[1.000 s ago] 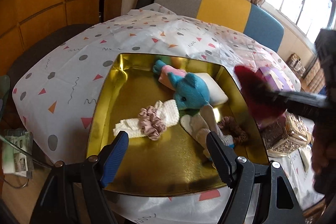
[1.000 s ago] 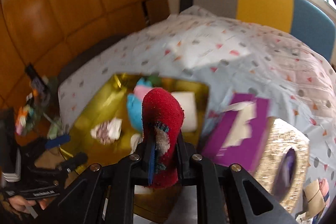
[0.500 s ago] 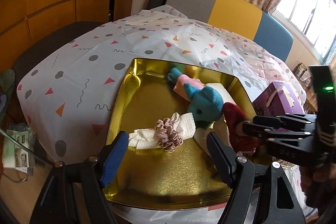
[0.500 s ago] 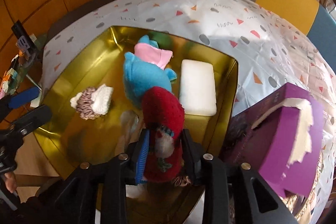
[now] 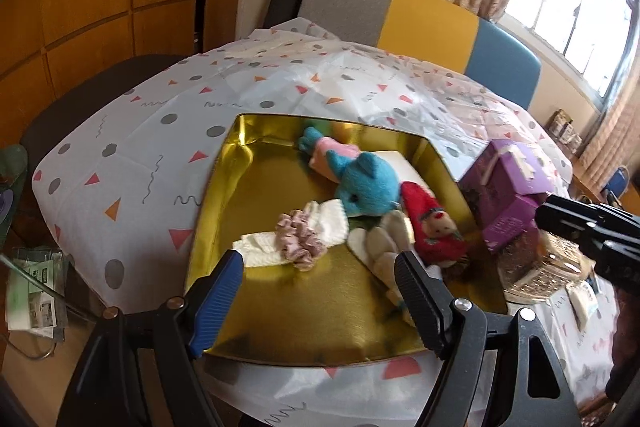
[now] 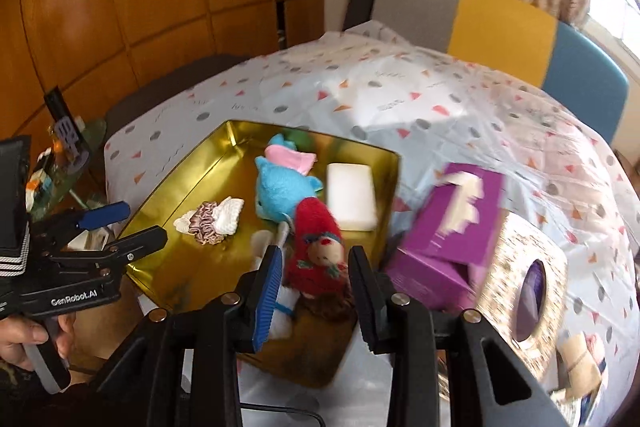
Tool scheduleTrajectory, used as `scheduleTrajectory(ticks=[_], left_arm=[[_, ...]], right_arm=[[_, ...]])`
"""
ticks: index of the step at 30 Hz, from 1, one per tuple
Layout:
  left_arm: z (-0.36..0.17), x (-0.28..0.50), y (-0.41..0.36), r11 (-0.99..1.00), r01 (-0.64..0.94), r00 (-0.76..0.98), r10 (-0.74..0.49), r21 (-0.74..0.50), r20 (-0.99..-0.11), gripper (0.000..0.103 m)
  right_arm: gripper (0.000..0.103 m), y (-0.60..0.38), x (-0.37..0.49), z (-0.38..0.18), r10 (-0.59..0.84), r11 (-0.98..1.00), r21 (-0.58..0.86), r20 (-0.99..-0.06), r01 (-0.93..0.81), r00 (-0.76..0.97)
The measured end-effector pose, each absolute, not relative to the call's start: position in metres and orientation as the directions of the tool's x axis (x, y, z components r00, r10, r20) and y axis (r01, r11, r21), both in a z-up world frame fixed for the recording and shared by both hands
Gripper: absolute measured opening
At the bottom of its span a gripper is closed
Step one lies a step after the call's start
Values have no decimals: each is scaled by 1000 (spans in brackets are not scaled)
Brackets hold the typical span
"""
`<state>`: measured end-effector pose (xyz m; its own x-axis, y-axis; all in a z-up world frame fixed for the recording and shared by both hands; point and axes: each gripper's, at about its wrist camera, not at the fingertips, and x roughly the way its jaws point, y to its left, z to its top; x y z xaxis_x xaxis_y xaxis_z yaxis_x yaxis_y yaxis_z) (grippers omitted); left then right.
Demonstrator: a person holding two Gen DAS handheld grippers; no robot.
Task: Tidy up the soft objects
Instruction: 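Move both tools back toward the wipes pack and beige mesh roll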
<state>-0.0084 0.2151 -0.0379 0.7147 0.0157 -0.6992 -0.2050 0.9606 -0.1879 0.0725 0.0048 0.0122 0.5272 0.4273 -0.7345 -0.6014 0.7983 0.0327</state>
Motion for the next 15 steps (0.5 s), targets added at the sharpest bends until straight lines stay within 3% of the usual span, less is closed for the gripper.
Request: scheduleTrajectory(ticks=[7, 15], left_arm=[[-26, -20, 188, 979, -143, 733, 5, -147, -680, 82], [-20, -26, 162, 990, -82, 738, -15, -113, -674, 82]], right_arm=[[34, -79, 69, 20, 354, 895, 65, -706, -442, 614], [35, -201, 93, -4, 133, 991, 107, -766, -78, 630]])
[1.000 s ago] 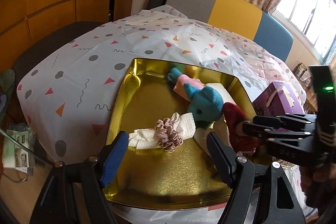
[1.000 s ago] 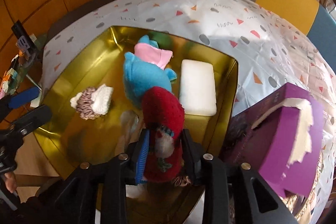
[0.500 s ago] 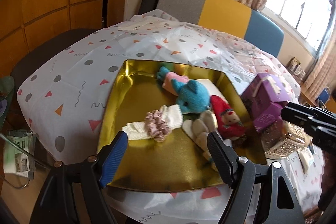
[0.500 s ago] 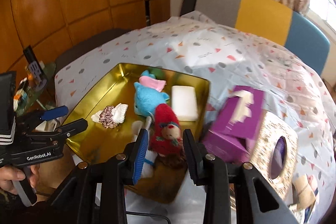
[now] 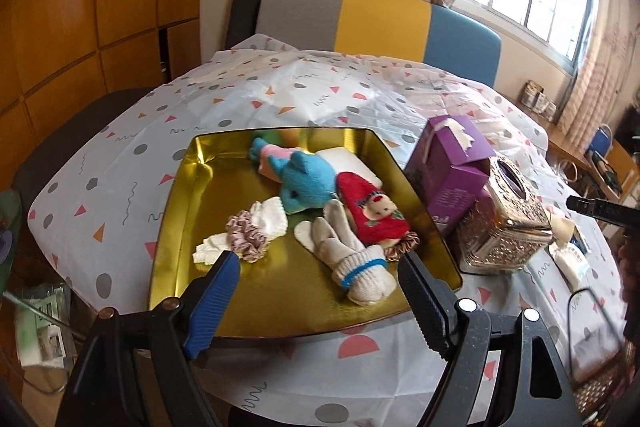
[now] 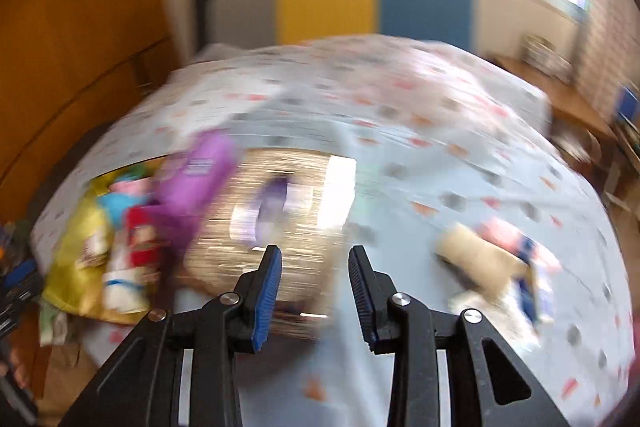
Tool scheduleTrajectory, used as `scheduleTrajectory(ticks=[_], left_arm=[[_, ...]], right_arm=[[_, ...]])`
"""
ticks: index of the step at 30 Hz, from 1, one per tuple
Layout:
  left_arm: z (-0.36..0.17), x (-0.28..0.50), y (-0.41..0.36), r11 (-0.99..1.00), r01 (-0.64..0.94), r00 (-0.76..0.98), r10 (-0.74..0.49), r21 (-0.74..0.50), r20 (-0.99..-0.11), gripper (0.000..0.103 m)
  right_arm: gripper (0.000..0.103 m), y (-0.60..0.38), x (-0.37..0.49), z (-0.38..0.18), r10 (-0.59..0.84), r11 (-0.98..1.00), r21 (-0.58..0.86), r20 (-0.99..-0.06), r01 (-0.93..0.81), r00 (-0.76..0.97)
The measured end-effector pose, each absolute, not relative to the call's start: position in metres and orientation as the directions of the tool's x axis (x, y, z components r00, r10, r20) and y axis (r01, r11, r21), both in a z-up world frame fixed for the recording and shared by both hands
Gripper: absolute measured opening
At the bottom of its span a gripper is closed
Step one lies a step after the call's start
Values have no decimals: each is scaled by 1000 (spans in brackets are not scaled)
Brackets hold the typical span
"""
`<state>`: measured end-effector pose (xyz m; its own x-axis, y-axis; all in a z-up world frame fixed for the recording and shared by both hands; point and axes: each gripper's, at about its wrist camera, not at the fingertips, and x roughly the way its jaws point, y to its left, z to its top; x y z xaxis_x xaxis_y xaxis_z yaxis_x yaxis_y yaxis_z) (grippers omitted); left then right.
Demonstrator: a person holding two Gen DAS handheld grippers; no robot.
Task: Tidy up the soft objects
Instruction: 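Move both tools back toward the wipes pack and beige mesh roll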
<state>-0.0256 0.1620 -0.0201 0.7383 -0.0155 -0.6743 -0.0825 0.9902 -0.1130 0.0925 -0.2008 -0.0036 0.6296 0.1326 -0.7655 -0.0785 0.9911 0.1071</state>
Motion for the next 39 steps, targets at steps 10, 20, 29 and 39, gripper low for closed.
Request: scheduleTrajectory(ticks=[10, 20, 29, 39], left_arm=[[-26, -18, 142, 993, -32, 717, -57, -115, -694, 82], [-24, -10, 116, 993, 53, 698, -110, -102, -707, 82], [-12, 1, 56, 959, 274, 667, -245, -74, -703, 82], [8, 14, -55, 817, 575, 567, -431, -37, -702, 82]], right_arm=[[37, -359, 105, -50, 108, 869, 336, -845, 362, 524], [42, -382, 103, -97, 285, 758, 469, -863, 453, 416], [42, -374, 90, -49, 245, 792, 495, -793, 357, 557], [43, -424, 71, -58, 73, 696, 536, -715, 478, 695]])
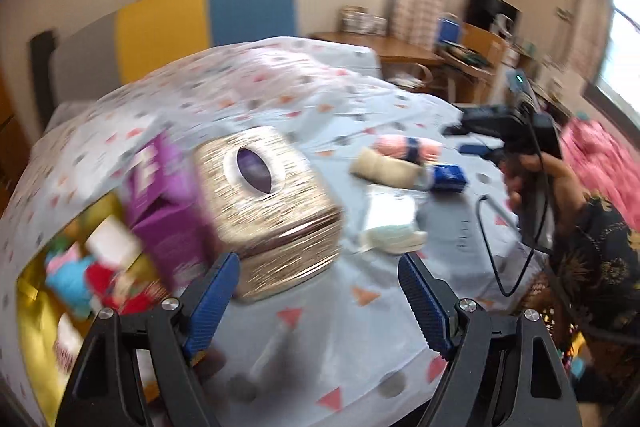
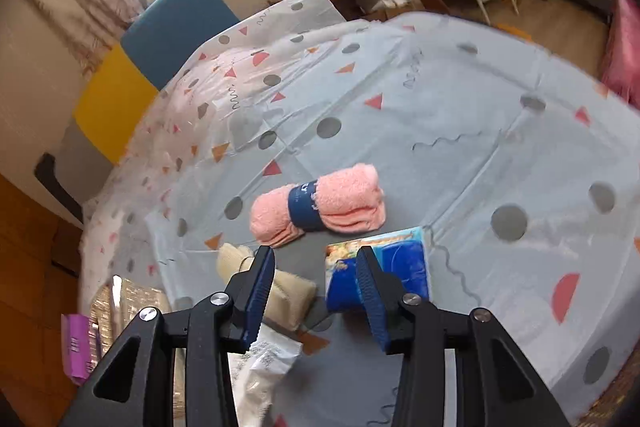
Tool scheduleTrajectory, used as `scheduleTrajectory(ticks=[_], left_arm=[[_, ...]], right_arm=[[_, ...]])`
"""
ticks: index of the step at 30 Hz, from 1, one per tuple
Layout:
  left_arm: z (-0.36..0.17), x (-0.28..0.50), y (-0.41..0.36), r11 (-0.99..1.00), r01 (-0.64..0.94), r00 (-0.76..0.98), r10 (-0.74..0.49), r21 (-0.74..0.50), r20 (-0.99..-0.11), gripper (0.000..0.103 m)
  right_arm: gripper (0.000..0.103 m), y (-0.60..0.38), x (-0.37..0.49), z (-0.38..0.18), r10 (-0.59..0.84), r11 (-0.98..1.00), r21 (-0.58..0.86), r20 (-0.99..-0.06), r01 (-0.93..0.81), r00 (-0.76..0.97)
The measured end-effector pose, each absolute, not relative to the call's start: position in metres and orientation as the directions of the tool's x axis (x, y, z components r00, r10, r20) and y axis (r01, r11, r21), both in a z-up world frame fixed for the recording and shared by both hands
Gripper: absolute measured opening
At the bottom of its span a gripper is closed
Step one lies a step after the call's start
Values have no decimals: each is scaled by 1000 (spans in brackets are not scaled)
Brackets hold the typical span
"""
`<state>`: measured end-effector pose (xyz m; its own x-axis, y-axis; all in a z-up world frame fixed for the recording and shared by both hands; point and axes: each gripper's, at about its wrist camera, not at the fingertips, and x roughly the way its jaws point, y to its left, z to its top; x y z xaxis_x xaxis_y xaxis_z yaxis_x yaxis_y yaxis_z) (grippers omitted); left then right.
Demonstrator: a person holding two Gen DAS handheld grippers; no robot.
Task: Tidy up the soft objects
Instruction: 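Move both tools back toward the wipes pack and beige mesh roll, then grasp the white wipes pack with the left tool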
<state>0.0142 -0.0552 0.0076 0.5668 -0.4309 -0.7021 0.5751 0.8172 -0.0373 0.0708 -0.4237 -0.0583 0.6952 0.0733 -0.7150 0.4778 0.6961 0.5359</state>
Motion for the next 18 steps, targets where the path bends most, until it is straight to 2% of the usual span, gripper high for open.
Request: scheduleTrajectory(ticks=[4, 8, 12, 18], left_arm=[[2, 21, -104, 746, 666, 506, -466, -15, -726, 82], [-12, 32, -148, 703, 711, 441, -464, -17, -768, 82], [-29, 50, -184, 676, 736, 396, -447, -13, -802, 82], [-62, 83, -214, 681, 732, 331, -389, -26, -860, 82]], right_arm=[[43, -440, 53, -51, 55, 641, 611, -640, 465, 766], [43, -455, 47, -55, 61, 554, 682, -605, 478, 794], [43, -462, 48, -63, 88, 493, 726, -589, 479, 803], [43, -458, 55, -67, 129, 506, 723, -602, 470, 788]])
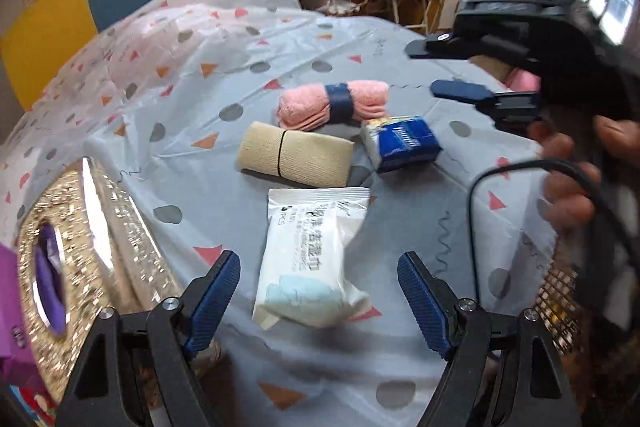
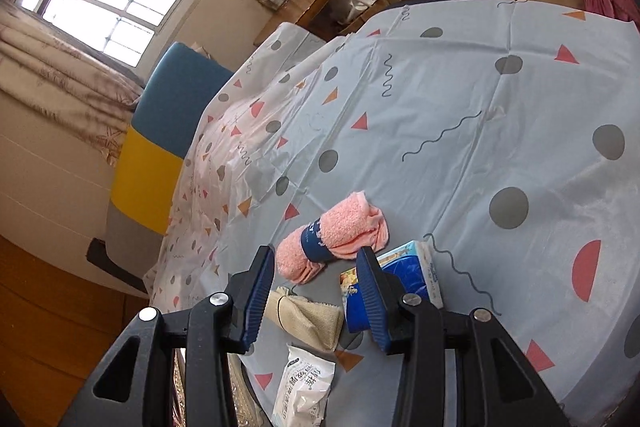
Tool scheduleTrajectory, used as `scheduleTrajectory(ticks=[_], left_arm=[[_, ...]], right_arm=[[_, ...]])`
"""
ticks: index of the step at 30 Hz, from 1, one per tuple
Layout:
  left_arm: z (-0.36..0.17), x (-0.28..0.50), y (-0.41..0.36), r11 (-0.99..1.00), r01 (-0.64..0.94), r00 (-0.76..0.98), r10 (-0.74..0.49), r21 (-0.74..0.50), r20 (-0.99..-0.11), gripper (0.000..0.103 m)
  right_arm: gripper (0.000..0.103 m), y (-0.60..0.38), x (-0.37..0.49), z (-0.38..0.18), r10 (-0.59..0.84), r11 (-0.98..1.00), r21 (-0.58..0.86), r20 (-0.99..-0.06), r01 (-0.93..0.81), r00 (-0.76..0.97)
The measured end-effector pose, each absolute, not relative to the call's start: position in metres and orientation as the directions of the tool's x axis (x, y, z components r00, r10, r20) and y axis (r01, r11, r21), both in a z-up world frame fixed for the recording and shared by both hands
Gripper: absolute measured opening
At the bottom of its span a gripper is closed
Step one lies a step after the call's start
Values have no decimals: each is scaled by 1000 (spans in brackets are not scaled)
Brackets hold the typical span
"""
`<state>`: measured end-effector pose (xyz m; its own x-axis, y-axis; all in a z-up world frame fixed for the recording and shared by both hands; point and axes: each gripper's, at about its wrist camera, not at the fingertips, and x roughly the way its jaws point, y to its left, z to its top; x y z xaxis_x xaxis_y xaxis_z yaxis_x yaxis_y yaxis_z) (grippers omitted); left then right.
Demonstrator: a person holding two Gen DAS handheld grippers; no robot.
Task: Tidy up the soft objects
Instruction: 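Grasp the white wipes pack with the left tool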
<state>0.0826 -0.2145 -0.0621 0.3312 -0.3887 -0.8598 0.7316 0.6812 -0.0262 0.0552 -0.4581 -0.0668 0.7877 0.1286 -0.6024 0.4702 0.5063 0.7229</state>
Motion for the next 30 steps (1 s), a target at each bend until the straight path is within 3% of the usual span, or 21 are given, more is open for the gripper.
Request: scheduleTrajectory(ticks=[10, 12, 15, 25, 30], left_arm=[[-107, 104, -244, 677, 734, 327, -278, 56, -903, 82], [-118, 101, -241, 677, 736, 298, -278, 34, -913, 75], [-120, 89, -237, 687, 726, 311, -309, 15, -899, 54], [-118, 35, -199, 744, 668, 350, -340, -22, -873, 54], [-120, 31, -182, 745, 666, 357, -358, -33, -863, 54]], right_arm=[[43, -450, 66, -70, 176, 538, 711, -619, 452, 765], [43, -450, 67, -72, 184, 535, 714, -621, 452, 762], [43, -449, 67, -72, 181, 539, 707, -628, 458, 757], [43, -435, 81, -76, 263, 584, 698, -645, 414, 717], [43, -402, 100, -74, 317, 716, 616, -706, 329, 633]])
